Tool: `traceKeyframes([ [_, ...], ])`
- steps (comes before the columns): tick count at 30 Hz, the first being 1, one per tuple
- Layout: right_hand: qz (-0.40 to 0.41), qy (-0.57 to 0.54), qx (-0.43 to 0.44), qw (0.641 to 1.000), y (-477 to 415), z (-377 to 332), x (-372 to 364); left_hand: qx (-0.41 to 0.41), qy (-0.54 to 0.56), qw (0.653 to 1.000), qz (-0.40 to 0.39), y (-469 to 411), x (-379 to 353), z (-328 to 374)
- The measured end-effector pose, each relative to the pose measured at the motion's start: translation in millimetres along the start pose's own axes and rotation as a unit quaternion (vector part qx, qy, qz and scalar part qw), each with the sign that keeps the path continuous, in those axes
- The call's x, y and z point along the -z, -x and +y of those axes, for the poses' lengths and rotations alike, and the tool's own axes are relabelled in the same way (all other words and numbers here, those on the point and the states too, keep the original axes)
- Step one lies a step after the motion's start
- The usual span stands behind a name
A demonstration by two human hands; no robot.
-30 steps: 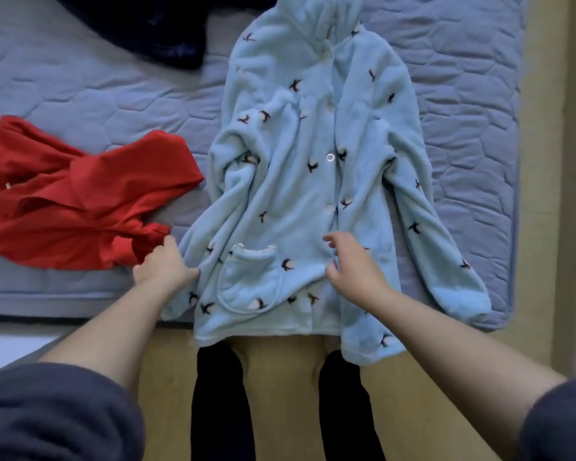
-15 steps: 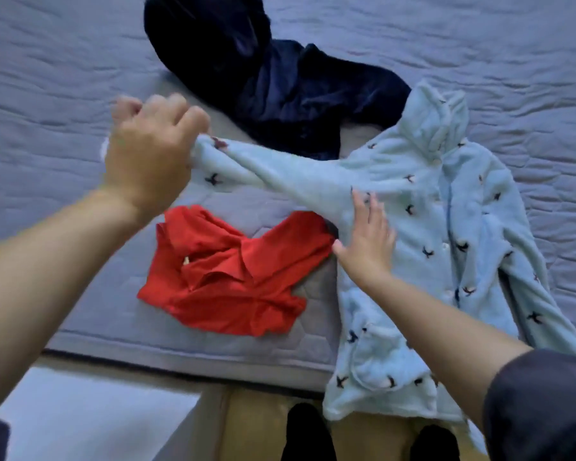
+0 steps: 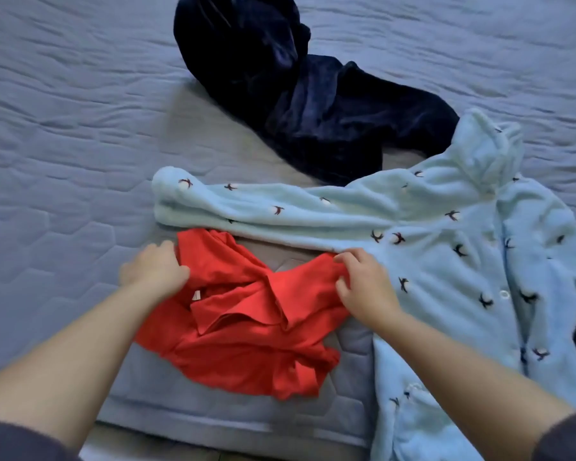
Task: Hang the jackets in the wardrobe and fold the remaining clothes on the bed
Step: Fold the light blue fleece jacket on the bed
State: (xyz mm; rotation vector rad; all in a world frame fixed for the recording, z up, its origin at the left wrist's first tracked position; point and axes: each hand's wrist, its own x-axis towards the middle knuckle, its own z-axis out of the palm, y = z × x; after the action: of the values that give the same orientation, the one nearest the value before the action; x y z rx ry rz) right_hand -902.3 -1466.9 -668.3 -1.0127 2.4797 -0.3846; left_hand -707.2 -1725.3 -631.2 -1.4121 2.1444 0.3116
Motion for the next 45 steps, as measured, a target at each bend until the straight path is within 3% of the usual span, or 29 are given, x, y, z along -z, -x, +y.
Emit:
traceKeyframes([
  [4,0.038,0.027,0.006,0.999,-23,6,-2,0.078,0.225,0.961,0.139,-36,-7,9],
  [6,0.014,0.014,0.019,1.0,-44,5,-9,0.104,0.31,0.931,0.162,-65,-3,9],
  [9,-0.049,-0.007,0.008,0.999,-74,-2,-22,0.111,0.411,0.895,0.133,-104,0,11],
  [11,-0.077,0.024,-0.014,0.997,-90,-5,-31,0.093,0.486,0.866,0.069,-118,-3,13],
  [13,-0.041,0.043,-0.023,0.998,-100,-7,-34,0.08,0.524,0.848,-0.008,-120,-10,13],
  [15,0.085,0.034,-0.007,0.996,-111,-12,-29,0.062,0.526,0.848,0.013,-121,-12,11],
  [17,0.158,0.034,0.023,0.987,-129,-17,-22,0.007,0.532,0.84,0.106,-122,-2,6],
  [19,0.087,0.049,0.019,0.995,-149,-20,-18,-0.039,0.532,0.838,0.112,-122,7,1],
  [21,-0.035,0.141,-0.008,0.989,-164,-18,-16,-0.084,0.419,0.904,0.022,-125,1,-4],
  [22,-0.055,0.193,-0.015,0.979,-168,-16,-15,-0.101,0.326,0.94,-0.001,-126,-4,-7],
  [24,-0.01,0.227,-0.024,0.974,-173,-14,-8,-0.113,0.237,0.963,0.061,-128,-3,-15],
  [27,0.146,0.089,-0.053,0.984,-186,-21,11,-0.059,0.281,0.933,0.216,-132,18,-33],
  [29,0.191,0.034,-0.059,0.979,-195,-32,17,-0.012,0.257,0.938,0.231,-139,23,-39],
  [31,0.104,-0.008,-0.057,0.993,-195,-41,9,0.04,0.24,0.957,0.16,-145,15,-36],
  [34,-0.118,-0.019,0.0,0.993,-176,-42,-24,0.127,0.26,0.955,0.07,-146,-2,-27],
  [35,-0.129,0.005,0.023,0.991,-169,-40,-32,0.134,0.26,0.953,0.08,-143,-5,-23],
  [37,-0.05,0.036,0.05,0.997,-155,-35,-41,0.138,0.259,0.949,0.116,-129,-9,-13],
  [40,0.035,0.007,0.029,0.999,-125,-22,-39,0.099,0.258,0.933,0.232,-92,-10,5],
  [42,0.018,-0.003,0.012,1.0,-95,-4,-35,0.015,0.269,0.91,0.316,-58,-9,27],
  [45,-0.024,0.003,-0.021,0.999,-34,39,-23,-0.087,0.298,0.888,0.339,8,-24,73],
])
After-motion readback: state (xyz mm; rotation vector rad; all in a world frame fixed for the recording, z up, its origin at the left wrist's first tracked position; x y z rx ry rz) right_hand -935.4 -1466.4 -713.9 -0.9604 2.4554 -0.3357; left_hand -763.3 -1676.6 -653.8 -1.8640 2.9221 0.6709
